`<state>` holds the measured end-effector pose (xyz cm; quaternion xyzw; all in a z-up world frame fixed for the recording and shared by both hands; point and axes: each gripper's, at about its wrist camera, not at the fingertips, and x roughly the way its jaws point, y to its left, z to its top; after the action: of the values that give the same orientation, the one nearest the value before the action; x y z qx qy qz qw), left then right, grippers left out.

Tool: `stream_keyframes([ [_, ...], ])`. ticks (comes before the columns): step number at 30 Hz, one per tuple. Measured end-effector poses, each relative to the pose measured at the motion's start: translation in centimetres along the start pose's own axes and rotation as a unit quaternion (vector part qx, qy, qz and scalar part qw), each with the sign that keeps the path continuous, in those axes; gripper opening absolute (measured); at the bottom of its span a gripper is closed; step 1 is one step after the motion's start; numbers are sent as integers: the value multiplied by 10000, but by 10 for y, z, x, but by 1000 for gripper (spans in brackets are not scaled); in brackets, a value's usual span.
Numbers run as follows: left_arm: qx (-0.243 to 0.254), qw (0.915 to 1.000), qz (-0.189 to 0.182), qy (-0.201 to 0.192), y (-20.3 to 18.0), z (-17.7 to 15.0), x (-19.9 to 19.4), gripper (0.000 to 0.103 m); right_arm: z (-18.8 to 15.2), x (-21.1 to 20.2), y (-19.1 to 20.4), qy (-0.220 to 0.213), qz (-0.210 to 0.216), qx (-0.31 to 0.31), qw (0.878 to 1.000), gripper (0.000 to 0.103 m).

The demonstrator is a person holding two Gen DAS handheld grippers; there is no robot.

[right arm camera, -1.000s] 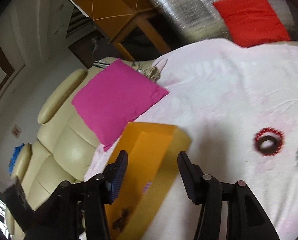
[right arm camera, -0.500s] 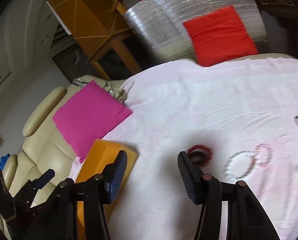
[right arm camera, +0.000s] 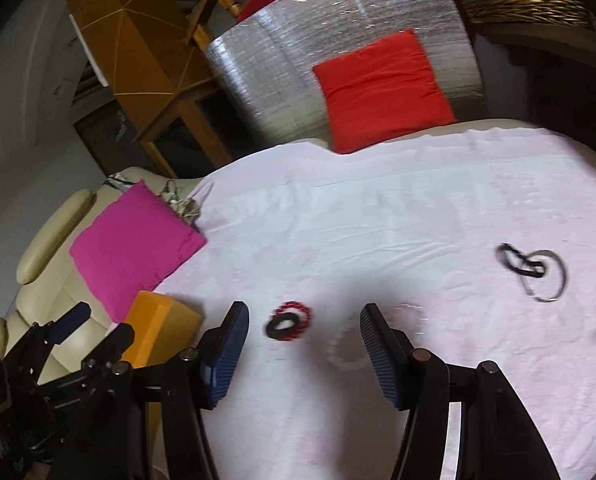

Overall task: Organize jewelry
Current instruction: 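Move both open tools back over the remaining jewelry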

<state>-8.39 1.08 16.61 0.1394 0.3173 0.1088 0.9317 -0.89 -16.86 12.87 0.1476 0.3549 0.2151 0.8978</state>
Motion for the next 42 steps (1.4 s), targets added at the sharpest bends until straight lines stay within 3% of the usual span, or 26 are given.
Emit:
stream_keyframes([
  [7, 127, 9999, -56, 36, -22, 5, 14, 74, 3, -9, -47, 21, -314, 363, 9988, 62],
  [14, 165, 9997, -81, 167, -36, 6, 35, 74, 6, -8, -67, 90, -472, 579, 9972, 62],
  [42, 62, 9985, -366, 410, -45, -3, 90, 74, -3, 35, -74, 633, -868, 813, 9909, 62],
])
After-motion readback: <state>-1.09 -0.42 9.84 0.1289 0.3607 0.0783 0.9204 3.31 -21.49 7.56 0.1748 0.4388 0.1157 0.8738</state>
